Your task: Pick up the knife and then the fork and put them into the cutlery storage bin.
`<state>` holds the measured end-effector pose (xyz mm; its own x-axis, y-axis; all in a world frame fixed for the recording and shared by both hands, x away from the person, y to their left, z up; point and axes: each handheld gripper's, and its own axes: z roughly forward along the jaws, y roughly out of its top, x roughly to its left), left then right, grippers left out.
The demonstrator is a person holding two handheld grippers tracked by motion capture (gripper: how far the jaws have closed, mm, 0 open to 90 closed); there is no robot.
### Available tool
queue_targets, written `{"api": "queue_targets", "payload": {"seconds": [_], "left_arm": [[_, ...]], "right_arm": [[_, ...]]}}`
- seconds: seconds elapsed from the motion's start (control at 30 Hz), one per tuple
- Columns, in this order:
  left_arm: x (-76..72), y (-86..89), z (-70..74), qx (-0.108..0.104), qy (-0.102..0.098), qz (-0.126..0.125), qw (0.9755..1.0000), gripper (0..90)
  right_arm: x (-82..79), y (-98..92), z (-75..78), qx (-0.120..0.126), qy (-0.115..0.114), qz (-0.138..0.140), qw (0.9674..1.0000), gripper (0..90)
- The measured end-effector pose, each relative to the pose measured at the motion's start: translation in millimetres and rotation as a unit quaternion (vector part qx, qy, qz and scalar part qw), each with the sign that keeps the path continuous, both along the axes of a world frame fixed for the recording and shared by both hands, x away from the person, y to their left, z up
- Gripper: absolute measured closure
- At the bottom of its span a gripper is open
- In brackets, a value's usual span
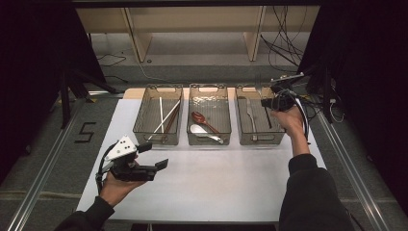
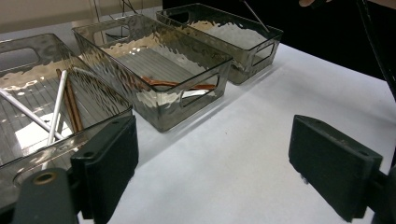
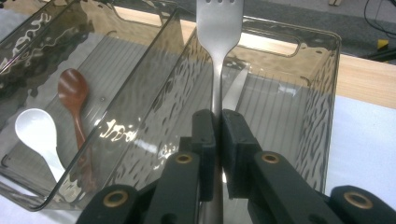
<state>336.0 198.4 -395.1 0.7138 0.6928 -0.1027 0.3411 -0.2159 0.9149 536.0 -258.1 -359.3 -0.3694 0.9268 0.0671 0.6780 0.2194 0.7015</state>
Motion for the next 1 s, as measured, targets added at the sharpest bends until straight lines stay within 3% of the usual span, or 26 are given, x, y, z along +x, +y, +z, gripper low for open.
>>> {"api": "queue_targets", "payload": {"seconds": [0.3, 0.9, 1.0], "left_arm": [[0.0, -0.7, -0.4, 0.005, 0.001, -0.002, 1.0000, 15.7], [0.4, -1.0, -0.7, 0.002, 0.001, 0.001, 1.0000, 15.7], [0.4, -1.1, -0.7, 0.002, 0.001, 0.000, 1.0000, 15.7]], "right_arm": [[0.4, -3.9, -17.0, -0.005, 0.012, -0.023, 0.9996, 84.9], [3.1, -12.1, -39.2, 0.019, 0.049, -0.054, 0.9972, 83.7], [4.1, -13.3, -41.0, 0.020, 0.057, -0.065, 0.9960, 75.4]]}}
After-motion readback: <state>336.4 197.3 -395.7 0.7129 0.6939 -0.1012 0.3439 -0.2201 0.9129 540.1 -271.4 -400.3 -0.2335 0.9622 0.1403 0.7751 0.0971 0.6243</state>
